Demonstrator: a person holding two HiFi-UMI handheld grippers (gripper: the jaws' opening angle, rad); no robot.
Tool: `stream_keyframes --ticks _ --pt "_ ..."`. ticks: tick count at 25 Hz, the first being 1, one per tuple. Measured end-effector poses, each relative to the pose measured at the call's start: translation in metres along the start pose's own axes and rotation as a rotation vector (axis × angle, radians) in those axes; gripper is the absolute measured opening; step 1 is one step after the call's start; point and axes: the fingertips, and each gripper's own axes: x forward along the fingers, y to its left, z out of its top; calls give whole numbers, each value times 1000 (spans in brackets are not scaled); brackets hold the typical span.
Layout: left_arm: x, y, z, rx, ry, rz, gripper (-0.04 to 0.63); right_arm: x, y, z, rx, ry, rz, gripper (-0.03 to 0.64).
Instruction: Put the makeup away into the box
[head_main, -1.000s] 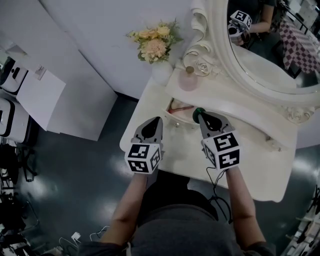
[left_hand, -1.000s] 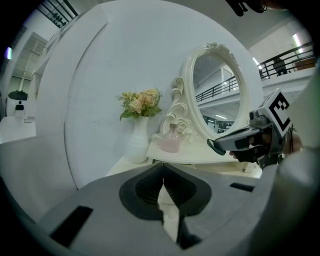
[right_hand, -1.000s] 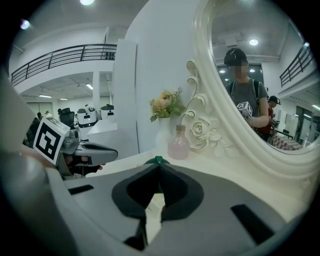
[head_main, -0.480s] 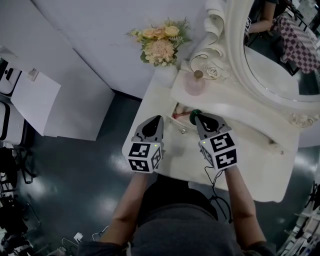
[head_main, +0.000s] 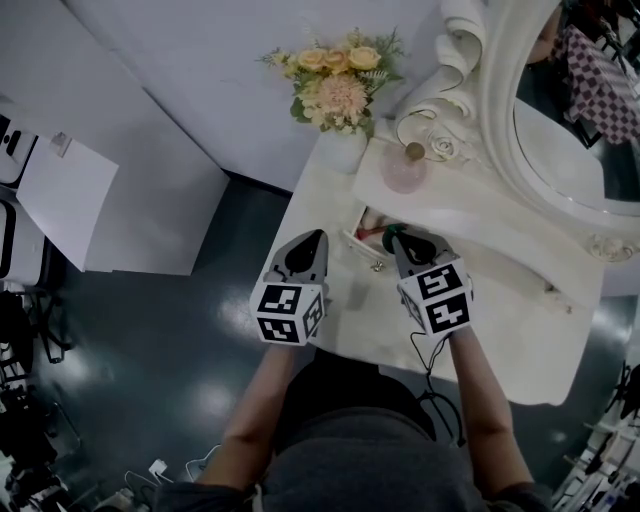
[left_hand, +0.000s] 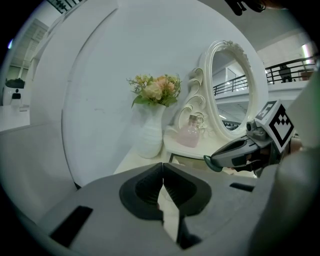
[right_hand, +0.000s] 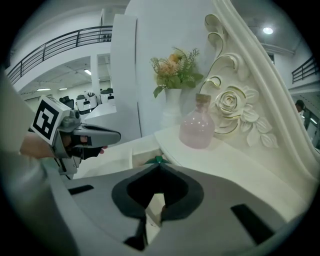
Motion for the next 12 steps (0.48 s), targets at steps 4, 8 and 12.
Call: stream_keyframes --ticks 4,8,12 --pt "3 6 -2 -10 6 -4 6 8 1 -1 -23 30 -14 5" --pt "6 11 -3 -17 10 -8 6 15 1 -6 -45 72 -22 5" --pt "8 14 -5 -21 16 -12 6 18 2 -10 -61 105 -32 6"
